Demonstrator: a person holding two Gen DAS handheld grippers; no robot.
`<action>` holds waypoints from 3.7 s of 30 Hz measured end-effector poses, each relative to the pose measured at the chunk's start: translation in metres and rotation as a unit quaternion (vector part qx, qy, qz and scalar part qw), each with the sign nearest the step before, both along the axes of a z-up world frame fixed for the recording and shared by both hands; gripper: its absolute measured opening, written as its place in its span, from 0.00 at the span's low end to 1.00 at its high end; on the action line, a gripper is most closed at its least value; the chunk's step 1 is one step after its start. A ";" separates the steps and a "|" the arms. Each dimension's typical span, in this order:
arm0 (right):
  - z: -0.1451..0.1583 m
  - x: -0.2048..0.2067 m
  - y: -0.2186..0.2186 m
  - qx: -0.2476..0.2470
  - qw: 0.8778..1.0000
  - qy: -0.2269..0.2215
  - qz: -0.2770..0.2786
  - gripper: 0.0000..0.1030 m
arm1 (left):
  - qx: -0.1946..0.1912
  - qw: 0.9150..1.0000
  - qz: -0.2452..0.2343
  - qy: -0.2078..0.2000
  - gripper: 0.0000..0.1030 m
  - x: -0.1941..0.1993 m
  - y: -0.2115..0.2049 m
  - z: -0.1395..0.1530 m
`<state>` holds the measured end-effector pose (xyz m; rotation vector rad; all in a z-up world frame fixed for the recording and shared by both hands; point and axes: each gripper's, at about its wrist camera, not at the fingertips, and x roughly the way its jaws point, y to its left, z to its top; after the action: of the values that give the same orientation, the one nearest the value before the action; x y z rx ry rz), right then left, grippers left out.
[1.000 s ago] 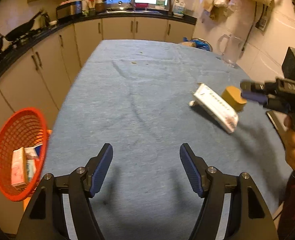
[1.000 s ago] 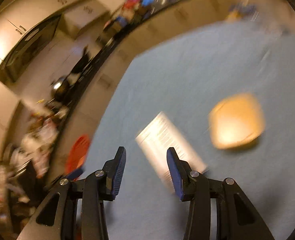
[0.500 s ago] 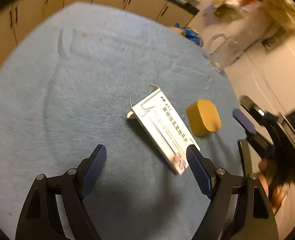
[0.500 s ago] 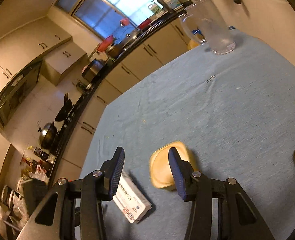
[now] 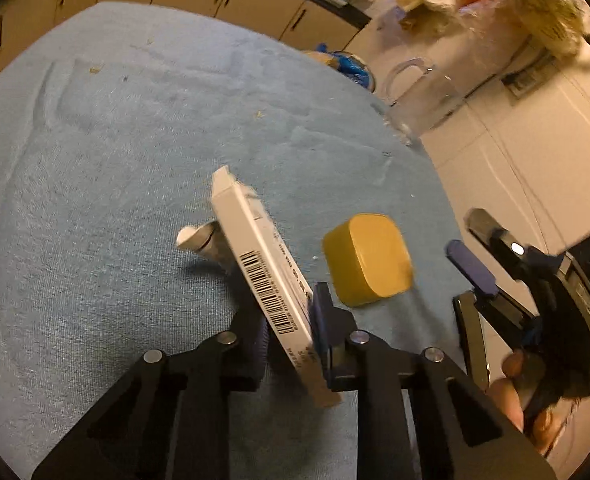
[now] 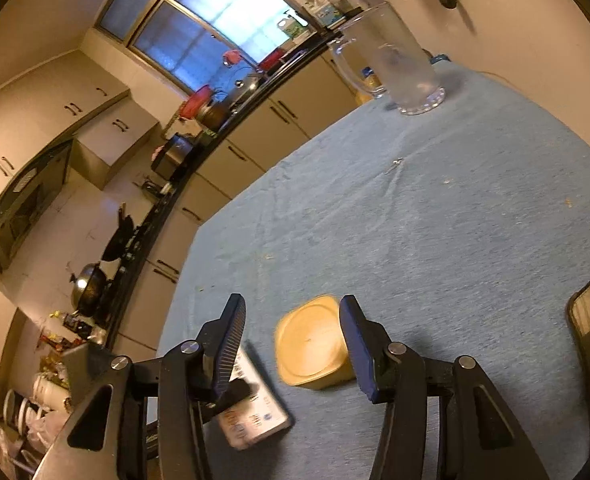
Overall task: Collect trash
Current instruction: 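Grasp the white medicine box with the left tool while the right tool grasps the yellow container, then carry the white medicine box and yellow container over the red basket with both tools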
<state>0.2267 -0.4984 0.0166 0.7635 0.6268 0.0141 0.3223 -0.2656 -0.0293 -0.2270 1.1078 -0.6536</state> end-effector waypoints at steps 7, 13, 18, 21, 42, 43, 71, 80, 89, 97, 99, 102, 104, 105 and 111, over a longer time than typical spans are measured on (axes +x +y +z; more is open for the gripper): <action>-0.012 0.022 0.030 -0.102 0.992 0.065 0.035 0.62 | 0.015 0.998 0.007 -0.058 0.12 -0.018 0.036 0.022; -0.022 0.037 0.059 -0.209 0.971 0.099 0.060 0.70 | 0.029 0.995 0.015 -0.099 0.12 -0.030 0.063 0.033; -0.031 0.044 0.070 -0.262 0.955 0.119 0.069 0.73 | 0.033 0.992 0.018 -0.124 0.12 -0.038 0.075 0.038; -0.034 0.045 0.070 -0.271 0.952 0.121 0.067 0.73 | 0.037 0.990 0.022 -0.137 0.12 -0.042 0.082 0.040; 0.004 0.011 0.088 -0.253 0.965 0.015 0.066 0.67 | 0.066 0.979 0.036 -0.192 0.12 -0.066 0.095 0.054; 0.007 0.010 0.091 -0.249 0.966 0.011 0.071 0.67 | 0.067 0.978 0.036 -0.193 0.12 -0.068 0.097 0.055; 0.024 -0.025 0.186 -0.237 0.961 -0.012 0.144 0.67 | 0.061 0.970 0.083 -0.222 0.12 -0.097 0.166 0.069; 0.026 -0.017 0.215 -0.239 0.956 -0.011 0.170 0.67 | 0.052 0.966 0.109 -0.227 0.12 -0.101 0.204 0.075; 0.032 -0.006 0.253 -0.245 0.949 -0.015 0.199 0.68 | 0.043 0.962 0.137 -0.233 0.12 -0.104 0.245 0.080; 0.035 0.009 0.294 -0.249 0.940 -0.017 0.234 0.68 | 0.037 0.956 0.171 -0.236 0.12 -0.104 0.290 0.083; 0.036 0.012 0.307 -0.253 0.936 -0.019 0.243 0.68 | 0.035 0.954 0.181 -0.235 0.12 -0.101 0.301 0.083; 0.036 0.016 0.322 -0.254 0.933 -0.021 0.256 0.68 | 0.038 0.951 0.195 -0.236 0.12 -0.100 0.318 0.084; 0.036 0.020 0.334 -0.253 0.930 -0.021 0.266 0.68 | 0.039 0.950 0.202 -0.235 0.12 -0.098 0.326 0.085; 0.035 0.022 0.340 -0.253 0.929 -0.021 0.271 0.68 | 0.040 0.949 0.208 -0.234 0.12 -0.097 0.333 0.084; 0.034 0.035 0.376 -0.247 0.921 -0.020 0.300 0.68 | 0.044 0.943 0.238 -0.227 0.12 -0.091 0.370 0.077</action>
<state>0.2614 -0.1220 0.0504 0.0605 0.7670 0.4202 0.2312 0.1044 0.0481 -0.2408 0.5990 -0.2013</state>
